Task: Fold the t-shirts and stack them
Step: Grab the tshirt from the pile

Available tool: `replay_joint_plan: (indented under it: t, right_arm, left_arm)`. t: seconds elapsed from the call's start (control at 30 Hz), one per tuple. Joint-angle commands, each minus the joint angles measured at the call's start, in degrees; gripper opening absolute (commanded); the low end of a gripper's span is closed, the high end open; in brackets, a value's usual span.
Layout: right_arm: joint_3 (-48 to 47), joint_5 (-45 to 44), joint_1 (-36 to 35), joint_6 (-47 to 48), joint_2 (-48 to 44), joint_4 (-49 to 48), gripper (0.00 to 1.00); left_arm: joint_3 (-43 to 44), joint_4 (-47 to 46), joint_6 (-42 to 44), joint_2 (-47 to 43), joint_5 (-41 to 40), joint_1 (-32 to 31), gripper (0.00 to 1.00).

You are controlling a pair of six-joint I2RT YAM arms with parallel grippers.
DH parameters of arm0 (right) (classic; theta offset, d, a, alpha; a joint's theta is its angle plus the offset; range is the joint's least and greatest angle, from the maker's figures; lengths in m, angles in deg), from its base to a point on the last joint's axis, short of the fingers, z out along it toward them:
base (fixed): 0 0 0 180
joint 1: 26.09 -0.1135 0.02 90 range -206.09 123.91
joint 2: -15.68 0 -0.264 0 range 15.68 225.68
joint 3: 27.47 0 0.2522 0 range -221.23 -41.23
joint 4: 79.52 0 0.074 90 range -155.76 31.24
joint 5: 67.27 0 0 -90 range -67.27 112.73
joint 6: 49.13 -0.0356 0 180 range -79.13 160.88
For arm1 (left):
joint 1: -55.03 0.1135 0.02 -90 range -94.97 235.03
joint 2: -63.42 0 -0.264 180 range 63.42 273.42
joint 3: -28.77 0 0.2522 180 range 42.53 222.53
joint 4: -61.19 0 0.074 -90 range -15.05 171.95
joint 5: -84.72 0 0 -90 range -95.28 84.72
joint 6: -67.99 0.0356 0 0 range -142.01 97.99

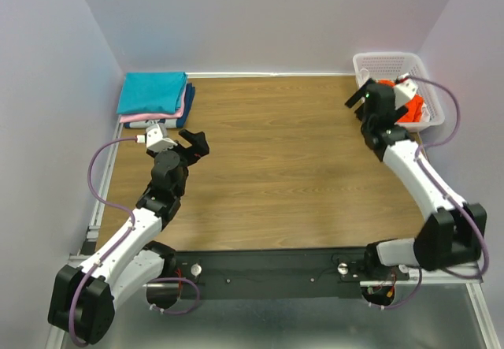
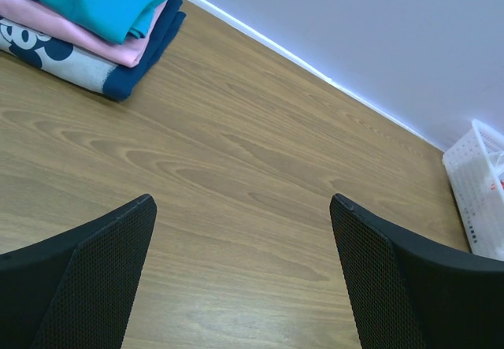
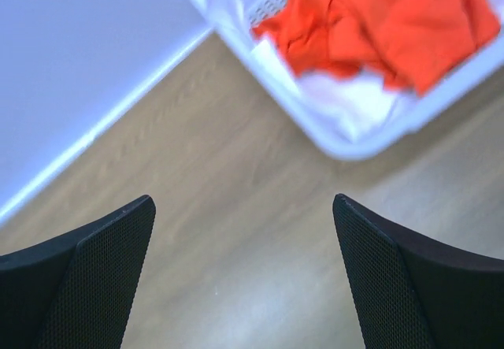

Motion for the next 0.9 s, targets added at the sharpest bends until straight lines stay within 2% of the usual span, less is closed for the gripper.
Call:
replay_joint_plan:
  t: [0.0,0.2,0.43,0.6,0.77,0.83,0.87]
  right_arm:
    - [-12.69,5.32,8.03,2.6,10.75,0.42,1.0]
    - [-29.25,9.72,17.44,5.59,30.33,0.59,1.0]
    - [-45.59,11.67,22.63,7.52,47.74,1.21,1.0]
    - [-54.82,11.49,23.69,7.62,56.2,1.56,1.0]
    - [-59.58,13.6,23.96,7.44,62.79,1.82,1.0]
    - [-60.11,12.46,23.96,6.91,63.77,2.0,0.98]
    - [-60.03,12.19,23.96,6.56,63.95,2.0,0.92]
  left_arm:
    - [0.83,0.16,0.27,-0.58,-3.52,-0.15,0.98]
    - [1.44,0.68,0.62,0.21,-4.66,-0.06,0.98]
    - [2.23,1.03,0.01,2.75,-4.84,-0.06,0.98]
    - [4.34,2.35,0.36,6.09,-4.31,0.02,0.98]
    - [5.83,3.67,0.54,8.38,-4.49,-0.06,0.98]
    - [6.1,3.93,0.71,8.82,-4.49,0.02,0.98]
    - [6.1,4.02,0.71,8.91,-4.58,0.02,0.98]
